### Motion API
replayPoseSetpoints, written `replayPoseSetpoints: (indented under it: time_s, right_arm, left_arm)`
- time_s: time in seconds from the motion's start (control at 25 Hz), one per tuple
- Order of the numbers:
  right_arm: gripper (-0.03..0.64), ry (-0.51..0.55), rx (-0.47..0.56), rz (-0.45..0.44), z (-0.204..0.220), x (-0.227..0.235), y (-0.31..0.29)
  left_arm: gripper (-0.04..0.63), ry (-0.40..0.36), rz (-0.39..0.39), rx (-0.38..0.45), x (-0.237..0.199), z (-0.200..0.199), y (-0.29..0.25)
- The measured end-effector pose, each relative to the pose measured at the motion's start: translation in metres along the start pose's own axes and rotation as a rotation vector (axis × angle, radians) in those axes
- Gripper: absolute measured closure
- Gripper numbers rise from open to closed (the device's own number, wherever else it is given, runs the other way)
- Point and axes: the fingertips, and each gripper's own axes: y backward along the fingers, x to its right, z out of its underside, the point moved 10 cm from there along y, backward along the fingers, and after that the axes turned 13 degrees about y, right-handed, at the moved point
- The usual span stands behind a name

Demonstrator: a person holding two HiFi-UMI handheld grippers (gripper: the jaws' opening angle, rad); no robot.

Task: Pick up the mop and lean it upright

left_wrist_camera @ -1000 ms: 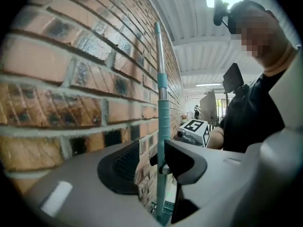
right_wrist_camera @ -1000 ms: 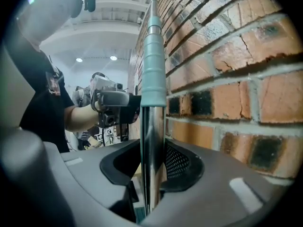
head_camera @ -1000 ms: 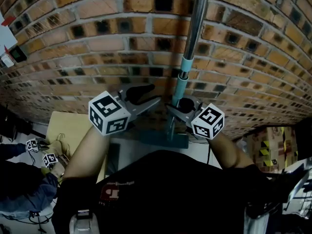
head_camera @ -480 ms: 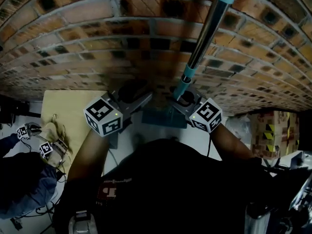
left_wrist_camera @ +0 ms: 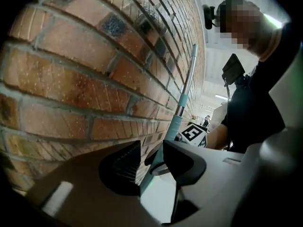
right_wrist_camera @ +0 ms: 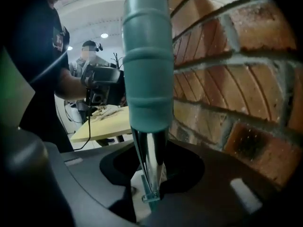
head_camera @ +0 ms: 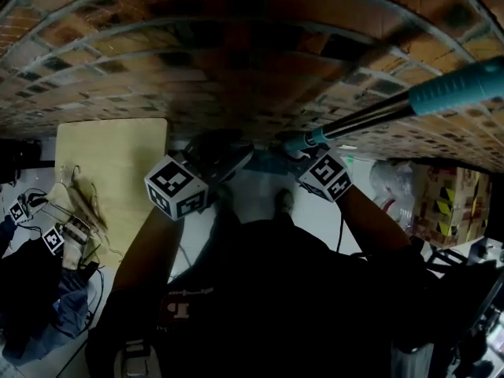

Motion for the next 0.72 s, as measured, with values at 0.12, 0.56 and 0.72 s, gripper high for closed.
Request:
replayPoseSetpoints:
  time_s: [0.12,0.56,0.72]
  right_arm:
    - [0.477,0.011,-0.038,-0.007,0.023,0.000,-0.016]
    - [0.477,0.020,-0.179,-0.049,0.107,-0.014,-0.072]
    - [0.477,0.016,-0.242,-0.059,0.146,-0.021,-0.087]
  left_arm:
    - [0.445,0.034,-0.006,-0.016,-0.015,0.020,-0.004]
    - [0.445,0.139,-0.076,-0.105,-0.069,0.116,-0.025]
    - [0.481,0.195,-0.108,-0.139,-0.083,0.160,-0.041]
